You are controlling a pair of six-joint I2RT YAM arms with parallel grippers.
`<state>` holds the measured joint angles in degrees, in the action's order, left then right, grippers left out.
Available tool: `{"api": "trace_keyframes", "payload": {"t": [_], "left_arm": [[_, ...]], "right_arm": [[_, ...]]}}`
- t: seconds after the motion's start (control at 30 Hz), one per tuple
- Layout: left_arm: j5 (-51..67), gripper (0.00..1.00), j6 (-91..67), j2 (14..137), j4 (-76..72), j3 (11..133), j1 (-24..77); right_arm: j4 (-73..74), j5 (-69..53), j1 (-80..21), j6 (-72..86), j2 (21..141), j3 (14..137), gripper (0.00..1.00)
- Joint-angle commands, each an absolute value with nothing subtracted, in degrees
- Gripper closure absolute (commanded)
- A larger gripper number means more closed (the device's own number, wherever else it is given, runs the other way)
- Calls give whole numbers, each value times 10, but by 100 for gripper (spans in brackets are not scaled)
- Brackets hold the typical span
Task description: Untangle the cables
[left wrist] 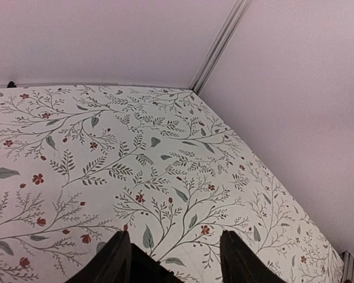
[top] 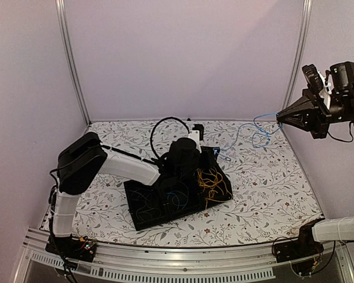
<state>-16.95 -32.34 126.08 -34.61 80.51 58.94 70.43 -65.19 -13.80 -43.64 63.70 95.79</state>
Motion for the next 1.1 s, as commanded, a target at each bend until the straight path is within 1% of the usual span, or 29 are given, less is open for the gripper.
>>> {"api": "trace_keyframes", "payload": {"t": [0.0, 0.2, 0.3, 0.37, 0.47, 0.57, 0.67, 0.83, 0.97, 1.07], "left_arm": [[-157, 47, -273, 1163, -409, 732, 575], [-149, 46, -206, 1041, -443, 616, 577], [-71, 49, -164, 994, -466, 581, 585], [-28, 49, -132, 979, -456, 580, 599], [24, 48, -159, 985, -402, 619, 606], [98, 44, -193, 1011, -384, 656, 609], [143, 43, -202, 1037, -365, 693, 615], [182, 43, -181, 1073, -330, 744, 627], [182, 43, -169, 1103, -307, 785, 635], [184, 46, -166, 1124, -297, 812, 638]], "right_arm": [[644, -638, -136, -421, 618, 912, 100], [558, -588, -136, -366, 589, 827, 100], [535, -579, -136, -355, 585, 799, 100], [524, -577, -136, -346, 584, 785, 100], [516, -575, -136, -343, 584, 773, 100], [511, -579, -136, -345, 585, 768, 100], [512, -586, -136, -345, 589, 765, 100], [514, -591, -135, -345, 588, 758, 100], [514, -595, -136, -345, 590, 754, 100], [514, -598, -135, -345, 591, 753, 100]]}}
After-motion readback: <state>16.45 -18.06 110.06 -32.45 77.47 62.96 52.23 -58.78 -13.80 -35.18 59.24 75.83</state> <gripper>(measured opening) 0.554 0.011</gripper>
